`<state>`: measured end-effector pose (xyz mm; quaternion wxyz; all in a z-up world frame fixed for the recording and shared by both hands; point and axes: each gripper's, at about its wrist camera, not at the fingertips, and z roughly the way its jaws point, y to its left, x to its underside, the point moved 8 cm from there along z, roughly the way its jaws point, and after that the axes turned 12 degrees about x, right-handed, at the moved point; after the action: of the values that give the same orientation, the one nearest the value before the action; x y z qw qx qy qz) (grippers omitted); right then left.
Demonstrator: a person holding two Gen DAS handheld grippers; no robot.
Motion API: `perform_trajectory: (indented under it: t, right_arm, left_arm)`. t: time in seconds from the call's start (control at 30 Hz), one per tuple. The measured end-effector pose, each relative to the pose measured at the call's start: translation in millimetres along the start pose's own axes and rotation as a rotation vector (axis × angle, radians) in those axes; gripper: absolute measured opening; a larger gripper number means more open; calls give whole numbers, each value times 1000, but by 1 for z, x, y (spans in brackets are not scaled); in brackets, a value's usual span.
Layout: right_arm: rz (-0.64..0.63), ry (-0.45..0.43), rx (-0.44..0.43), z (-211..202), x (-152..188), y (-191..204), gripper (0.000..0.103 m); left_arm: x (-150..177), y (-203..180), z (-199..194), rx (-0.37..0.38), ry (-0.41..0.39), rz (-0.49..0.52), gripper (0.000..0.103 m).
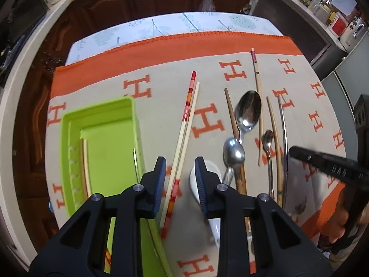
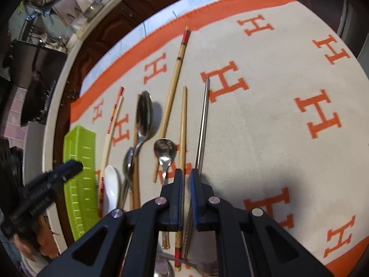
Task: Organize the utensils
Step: 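Grasp a red-striped chopstick with the left tool while the right tool grasps a metal chopstick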
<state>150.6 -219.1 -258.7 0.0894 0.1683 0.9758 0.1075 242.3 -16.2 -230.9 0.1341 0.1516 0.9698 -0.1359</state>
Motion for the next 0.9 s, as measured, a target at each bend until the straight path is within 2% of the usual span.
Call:
perform_trajectory:
  t: [0.07, 0.37, 0.63, 0.9]
  right_arm:
    - [-12, -1, 49, 5, -1, -1, 8]
    - [-128, -19, 151, 13, -3, 11, 8]
    - [-120, -32, 160, 8, -3, -3, 6]
    - [-87, -18, 124, 6, 1, -16, 6]
  left_arm:
    - [-10, 2, 9, 0, 17, -1, 21]
    - [-33, 6, 41, 3, 71, 17, 19]
    - [-40, 15, 65, -29, 111, 13, 16]
    - [-46, 18, 77, -43, 124, 26, 16]
